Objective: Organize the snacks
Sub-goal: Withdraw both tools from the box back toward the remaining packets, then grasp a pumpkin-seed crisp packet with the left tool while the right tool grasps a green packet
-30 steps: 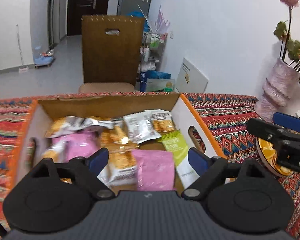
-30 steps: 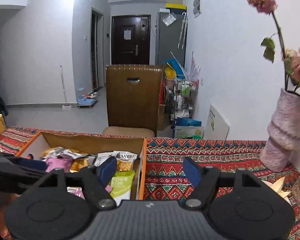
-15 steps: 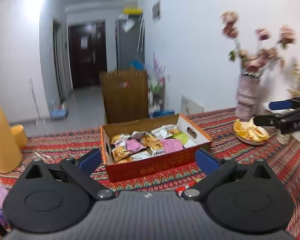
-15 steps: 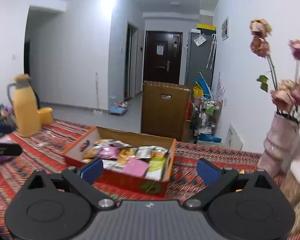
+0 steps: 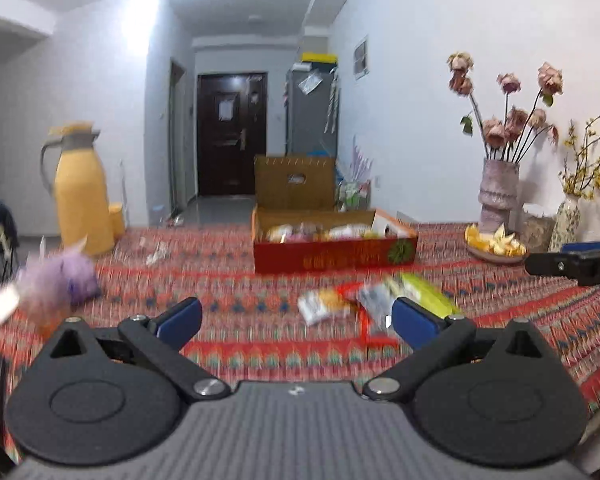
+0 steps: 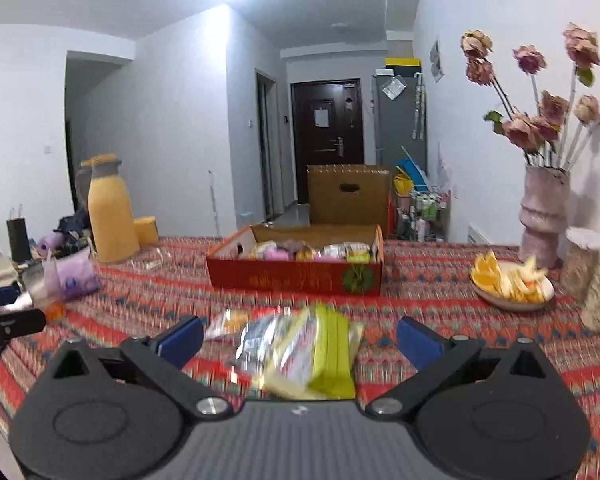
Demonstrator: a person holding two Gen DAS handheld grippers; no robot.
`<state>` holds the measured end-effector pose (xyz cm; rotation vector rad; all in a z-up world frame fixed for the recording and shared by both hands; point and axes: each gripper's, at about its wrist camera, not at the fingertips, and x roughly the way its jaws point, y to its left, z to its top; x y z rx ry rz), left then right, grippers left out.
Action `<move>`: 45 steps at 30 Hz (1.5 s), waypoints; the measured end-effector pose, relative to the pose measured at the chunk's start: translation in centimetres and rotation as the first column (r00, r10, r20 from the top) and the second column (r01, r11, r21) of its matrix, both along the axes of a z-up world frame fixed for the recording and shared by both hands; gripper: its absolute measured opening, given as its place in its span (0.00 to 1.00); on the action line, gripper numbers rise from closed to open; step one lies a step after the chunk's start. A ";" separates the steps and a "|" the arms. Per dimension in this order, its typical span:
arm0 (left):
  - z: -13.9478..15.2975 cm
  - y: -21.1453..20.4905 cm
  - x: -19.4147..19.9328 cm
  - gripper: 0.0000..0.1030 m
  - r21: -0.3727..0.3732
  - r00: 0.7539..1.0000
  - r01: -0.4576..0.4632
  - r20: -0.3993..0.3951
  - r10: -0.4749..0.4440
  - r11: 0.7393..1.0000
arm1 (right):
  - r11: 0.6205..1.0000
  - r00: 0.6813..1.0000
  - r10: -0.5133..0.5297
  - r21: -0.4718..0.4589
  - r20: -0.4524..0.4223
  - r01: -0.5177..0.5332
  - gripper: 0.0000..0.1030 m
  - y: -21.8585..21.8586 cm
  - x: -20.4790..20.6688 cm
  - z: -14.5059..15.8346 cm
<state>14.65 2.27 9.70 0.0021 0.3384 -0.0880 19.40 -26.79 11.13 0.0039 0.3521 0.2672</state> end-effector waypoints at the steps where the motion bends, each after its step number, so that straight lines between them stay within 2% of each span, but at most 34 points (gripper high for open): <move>1: -0.6 -0.1 -0.5 1.00 0.004 1.000 -0.012 -0.021 0.013 1.000 | 1.000 1.000 -0.009 -0.001 -0.012 0.009 1.00 0.3 -0.9 -0.8; 5: -3.3 -0.4 -2.3 1.00 0.010 0.994 -0.022 -0.111 0.023 1.000 | 0.999 0.996 -0.043 -0.005 -0.079 0.043 1.00 1.3 -4.5 -4.7; 9: -4.9 0.2 -2.8 1.00 -0.016 0.985 -0.029 -0.172 0.026 0.999 | 0.999 0.988 -0.037 -0.010 -0.152 0.036 1.00 2.0 -6.2 -7.4; 15: -5.0 0.1 -1.9 1.00 -0.001 0.984 -0.055 -0.168 0.054 0.998 | 0.998 0.984 -0.057 -0.016 -0.167 0.055 1.00 2.1 -5.8 -7.7; 20: -5.8 0.2 -0.3 1.00 0.005 0.974 -0.062 -0.216 0.062 0.998 | 0.998 0.981 -0.064 -0.011 -0.186 0.063 1.00 1.9 -4.3 -8.0; 25: -6.6 0.5 2.4 1.00 0.016 0.966 -0.064 -0.252 0.066 0.998 | 0.997 0.970 -0.072 -0.017 -0.234 0.069 0.97 1.9 -1.6 -8.9; 28: -6.8 0.4 4.5 1.00 0.022 0.964 -0.047 -0.262 0.051 0.999 | 0.998 0.968 -0.056 -0.022 -0.244 0.052 0.90 2.1 0.2 -9.0; 33: -6.8 -0.3 8.8 1.00 0.071 0.968 0.030 -0.250 -0.011 0.997 | 0.998 0.964 -0.057 -0.017 -0.259 0.055 0.89 2.2 4.2 -9.1; 39: -7.3 -1.9 15.3 0.99 0.155 0.964 0.145 -0.243 -0.105 0.977 | 0.997 0.968 -0.070 -0.034 -0.243 0.063 0.84 2.5 9.8 -8.3; 42: -7.5 -2.6 18.8 0.98 0.193 0.964 0.169 -0.235 -0.122 0.967 | 0.997 0.970 -0.065 -0.044 -0.235 0.056 0.83 2.6 12.9 -8.0; 43: -7.6 -2.9 20.1 0.95 0.215 0.965 0.175 -0.229 -0.124 0.961 | 0.998 0.971 -0.061 -0.045 -0.232 0.052 0.81 2.7 14.0 -8.0; 45: -7.9 -3.2 22.4 0.94 0.233 0.961 0.207 -0.231 -0.153 0.950 | 0.998 0.971 -0.060 -0.049 -0.231 0.050 0.68 2.8 16.1 -7.9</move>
